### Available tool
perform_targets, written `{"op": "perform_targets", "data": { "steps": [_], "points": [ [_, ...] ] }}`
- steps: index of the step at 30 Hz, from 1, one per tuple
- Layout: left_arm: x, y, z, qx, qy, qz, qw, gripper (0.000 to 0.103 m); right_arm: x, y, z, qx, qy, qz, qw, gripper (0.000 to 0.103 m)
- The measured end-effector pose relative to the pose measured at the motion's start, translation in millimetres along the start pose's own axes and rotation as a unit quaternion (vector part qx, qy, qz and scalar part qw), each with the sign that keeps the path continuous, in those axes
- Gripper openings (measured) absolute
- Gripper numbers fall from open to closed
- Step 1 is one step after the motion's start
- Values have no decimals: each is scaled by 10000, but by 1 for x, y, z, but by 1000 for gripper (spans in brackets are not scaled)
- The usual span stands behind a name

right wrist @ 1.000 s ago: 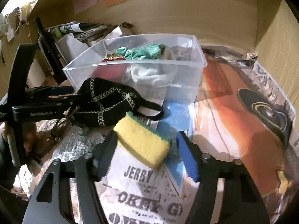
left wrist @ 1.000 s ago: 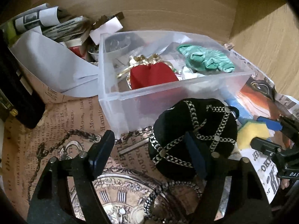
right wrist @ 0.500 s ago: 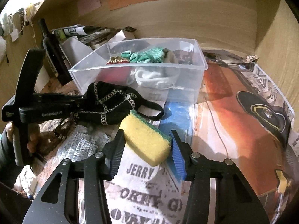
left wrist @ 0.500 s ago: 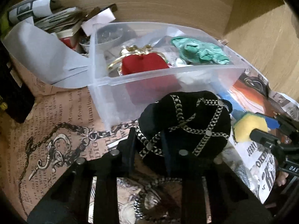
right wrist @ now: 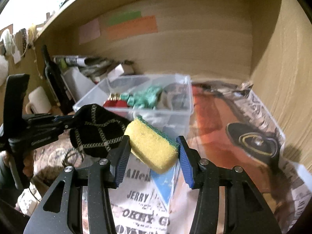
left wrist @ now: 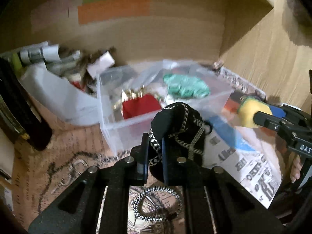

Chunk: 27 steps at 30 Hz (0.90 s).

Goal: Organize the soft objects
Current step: 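Carry the sponge with the right gripper while the left carries the black bag into the box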

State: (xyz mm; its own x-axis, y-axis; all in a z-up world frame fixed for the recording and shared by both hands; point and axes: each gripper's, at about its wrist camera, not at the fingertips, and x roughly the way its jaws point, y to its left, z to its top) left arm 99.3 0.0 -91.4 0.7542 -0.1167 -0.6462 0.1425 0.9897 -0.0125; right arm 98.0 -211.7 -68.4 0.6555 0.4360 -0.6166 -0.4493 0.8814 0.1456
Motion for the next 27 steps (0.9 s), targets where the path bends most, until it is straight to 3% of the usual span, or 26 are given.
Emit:
{"op": "perform_targets", "data": {
  "steps": [10, 18, 27],
  "points": [
    [-38, 0, 32, -93, -682, -71, 9976, 10, -13, -4, 32, -2, -642, -79, 9979, 45],
    [-53, 14, 65, -214, -1248, 105, 9919, 10, -3, -11, 54, 20, -862, -121, 9962, 45],
    [-28, 35, 93, -551, -1311, 202, 9896, 11, 26, -17, 75, 61, -803, -211, 9965, 45]
  ]
}}
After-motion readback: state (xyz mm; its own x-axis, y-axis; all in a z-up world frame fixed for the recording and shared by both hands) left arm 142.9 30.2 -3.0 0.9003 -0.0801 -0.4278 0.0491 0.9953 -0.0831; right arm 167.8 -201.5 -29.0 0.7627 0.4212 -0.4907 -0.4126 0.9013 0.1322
